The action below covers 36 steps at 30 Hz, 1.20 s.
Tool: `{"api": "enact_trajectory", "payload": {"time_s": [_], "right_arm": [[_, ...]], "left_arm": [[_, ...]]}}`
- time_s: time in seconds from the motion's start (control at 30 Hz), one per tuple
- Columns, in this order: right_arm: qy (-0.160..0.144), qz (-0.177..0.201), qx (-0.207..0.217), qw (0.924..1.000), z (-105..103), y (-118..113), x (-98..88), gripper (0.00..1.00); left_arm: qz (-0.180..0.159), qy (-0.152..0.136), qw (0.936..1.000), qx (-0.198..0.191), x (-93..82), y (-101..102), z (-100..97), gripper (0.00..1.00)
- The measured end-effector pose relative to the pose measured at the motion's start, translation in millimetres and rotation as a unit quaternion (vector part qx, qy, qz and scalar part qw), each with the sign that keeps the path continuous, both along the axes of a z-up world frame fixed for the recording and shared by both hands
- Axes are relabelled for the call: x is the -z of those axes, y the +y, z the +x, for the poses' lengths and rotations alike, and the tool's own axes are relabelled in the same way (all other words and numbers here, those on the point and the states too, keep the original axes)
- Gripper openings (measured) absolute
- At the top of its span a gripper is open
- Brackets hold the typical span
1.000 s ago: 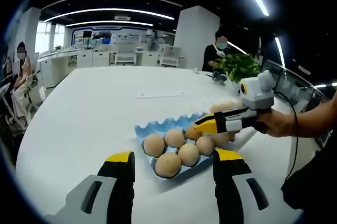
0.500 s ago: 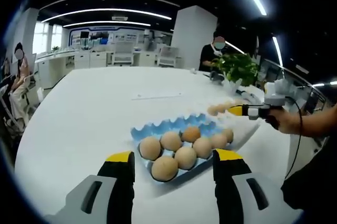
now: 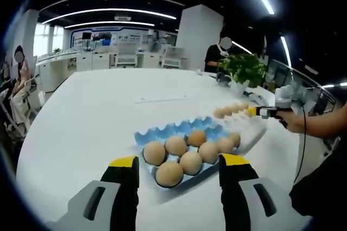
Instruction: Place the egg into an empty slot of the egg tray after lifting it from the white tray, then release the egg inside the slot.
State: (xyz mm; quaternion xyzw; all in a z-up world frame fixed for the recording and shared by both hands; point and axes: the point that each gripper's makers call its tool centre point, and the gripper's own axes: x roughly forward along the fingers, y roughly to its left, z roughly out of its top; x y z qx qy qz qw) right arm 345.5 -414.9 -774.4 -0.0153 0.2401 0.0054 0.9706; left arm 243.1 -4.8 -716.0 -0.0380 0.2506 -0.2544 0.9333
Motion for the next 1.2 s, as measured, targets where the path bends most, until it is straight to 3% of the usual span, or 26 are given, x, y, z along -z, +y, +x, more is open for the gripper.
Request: {"api": "enact_trajectory", "payload": {"time_s": [0.03,0.07,0.1,0.13,0.3,0.43,0.53,0.7,0.93,1.2], "right_arm": [[0.025,-0.026,-0.002,0.9993,-1.7,-3.8,10.6,0.26],[0.017,-0.028,-0.014,0.9994,1.4,-0.6,11.1,0.27],[0.009,-0.022,0.0,0.9997,2.6,-3.5,9.0,0.27],[0.011,-0.007,0.004,0.9999,3.0,-3.9,8.2,0.26],[0.008,-0.006,-0.005,0.9999,-0.6,-3.1,4.3,0.25],[-0.038,0.024,-0.004,0.999,-1.6,11.0,-23.6,0.25],[-0.049,0.031,-0.032,0.9978,-3.7,32.9,-37.2,0.25],[-0.063,0.056,-0.112,0.9902,-7.0,99.3,-54.4,0.25],[-0.043,0.088,-0.19,0.9769,-14.5,167.8,-49.4,0.25],[-0.028,0.089,-0.242,0.9659,-15.2,213.5,-41.0,0.25]], "left_arm": [[0.0,0.0,1.0,-0.002,-0.1,1.1,-0.1,0.59],[0.0,0.0,1.0,-0.003,0.0,1.7,-0.3,0.59],[0.001,0.001,1.0,-0.004,0.1,2.7,-0.7,0.59],[0.002,0.0,1.0,-0.004,0.0,3.2,-1.0,0.59],[0.002,0.002,1.0,-0.007,0.7,5.3,-1.9,0.59],[0.002,-0.001,1.0,-0.007,-0.1,5.9,-2.2,0.59],[0.001,0.002,1.0,-0.008,2.0,5.5,-2.0,0.59],[0.002,0.001,1.0,-0.002,2.0,2.1,-2.4,0.59],[0.0,0.002,1.0,-0.004,2.3,2.9,-2.2,0.59],[-0.002,0.004,1.0,-0.004,3.9,2.1,-3.6,0.59]]}}
